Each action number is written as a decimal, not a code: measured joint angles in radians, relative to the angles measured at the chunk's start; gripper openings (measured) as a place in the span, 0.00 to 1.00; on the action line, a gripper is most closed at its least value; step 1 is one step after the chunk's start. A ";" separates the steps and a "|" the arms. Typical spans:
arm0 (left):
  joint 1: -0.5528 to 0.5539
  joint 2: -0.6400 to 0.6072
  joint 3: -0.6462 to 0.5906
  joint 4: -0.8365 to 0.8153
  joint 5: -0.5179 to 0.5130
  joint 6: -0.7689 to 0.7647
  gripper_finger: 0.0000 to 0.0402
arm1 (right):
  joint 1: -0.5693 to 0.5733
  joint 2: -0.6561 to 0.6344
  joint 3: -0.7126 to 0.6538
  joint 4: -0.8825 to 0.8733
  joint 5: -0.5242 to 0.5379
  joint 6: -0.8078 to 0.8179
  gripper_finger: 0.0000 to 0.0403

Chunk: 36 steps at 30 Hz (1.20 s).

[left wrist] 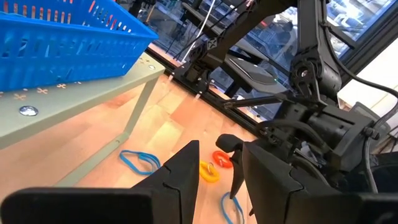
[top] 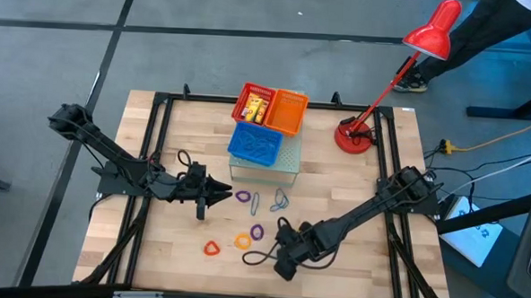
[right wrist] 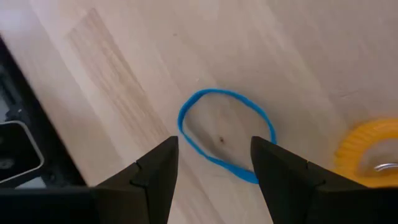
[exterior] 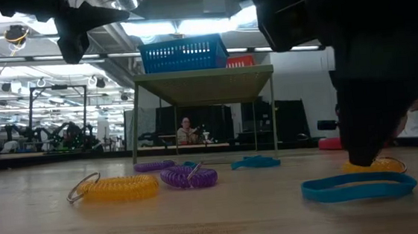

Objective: Pick & Place Office Desk Supplies
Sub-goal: Put the blue rubber band into the blue basket on the shelf

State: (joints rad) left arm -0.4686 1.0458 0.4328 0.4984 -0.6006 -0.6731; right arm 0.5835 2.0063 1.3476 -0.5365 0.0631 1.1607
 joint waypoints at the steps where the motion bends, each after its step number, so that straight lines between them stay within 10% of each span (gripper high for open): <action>1: 0.000 0.000 0.000 0.000 0.000 0.001 0.29 | 0.000 -0.002 0.000 0.000 0.000 -0.006 0.50; 36: 0.000 0.000 0.000 0.000 -0.008 -0.003 0.29 | -0.010 -0.003 -0.116 0.178 -0.096 -0.129 0.51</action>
State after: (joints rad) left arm -0.4686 1.0462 0.4328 0.4984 -0.6090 -0.6762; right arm 0.5735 2.0037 1.2320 -0.3584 -0.0331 1.0321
